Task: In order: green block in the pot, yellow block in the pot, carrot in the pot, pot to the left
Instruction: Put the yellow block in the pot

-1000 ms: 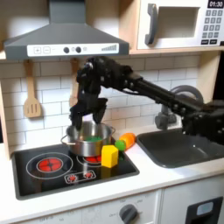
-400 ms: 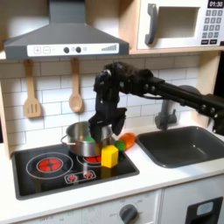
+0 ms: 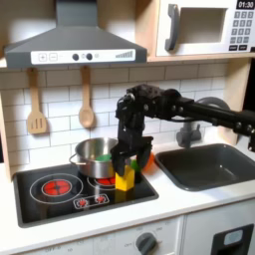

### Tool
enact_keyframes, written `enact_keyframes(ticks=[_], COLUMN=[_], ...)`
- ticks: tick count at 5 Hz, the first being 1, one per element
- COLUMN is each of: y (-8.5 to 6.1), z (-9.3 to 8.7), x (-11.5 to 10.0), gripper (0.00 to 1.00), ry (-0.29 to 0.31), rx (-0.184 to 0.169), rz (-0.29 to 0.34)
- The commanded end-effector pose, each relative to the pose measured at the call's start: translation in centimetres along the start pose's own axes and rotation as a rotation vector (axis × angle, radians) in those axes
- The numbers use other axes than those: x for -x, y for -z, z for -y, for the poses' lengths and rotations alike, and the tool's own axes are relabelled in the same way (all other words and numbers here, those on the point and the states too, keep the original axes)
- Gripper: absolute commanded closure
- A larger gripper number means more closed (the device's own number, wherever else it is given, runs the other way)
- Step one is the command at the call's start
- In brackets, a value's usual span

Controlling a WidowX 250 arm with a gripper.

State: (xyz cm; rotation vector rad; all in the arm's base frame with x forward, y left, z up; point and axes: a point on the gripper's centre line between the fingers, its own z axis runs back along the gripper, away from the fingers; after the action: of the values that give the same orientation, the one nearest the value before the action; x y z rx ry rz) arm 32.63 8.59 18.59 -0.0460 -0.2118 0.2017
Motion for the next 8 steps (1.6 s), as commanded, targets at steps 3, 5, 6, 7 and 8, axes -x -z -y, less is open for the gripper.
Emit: enact_keyframes(ticks=[3,5,6,7,8], y=[3.3,4.2,4.9,4.9,4.3], z=[-0.7,-0.4,-0.9,-1.4,-1.3], x=[-0.6,-0.8,-0.8,-0.7,-0.9], gripper=[0.00,0.00,0.00,0.00,1.00], ry=[-0.024,-0.014,-0.018,-0.029,-0.036], rx=[-0.032,-0.022,-0.027,-0.022,-0.011], rz=[-0.059,-0.061,-0.062,-0.056,-0.040])
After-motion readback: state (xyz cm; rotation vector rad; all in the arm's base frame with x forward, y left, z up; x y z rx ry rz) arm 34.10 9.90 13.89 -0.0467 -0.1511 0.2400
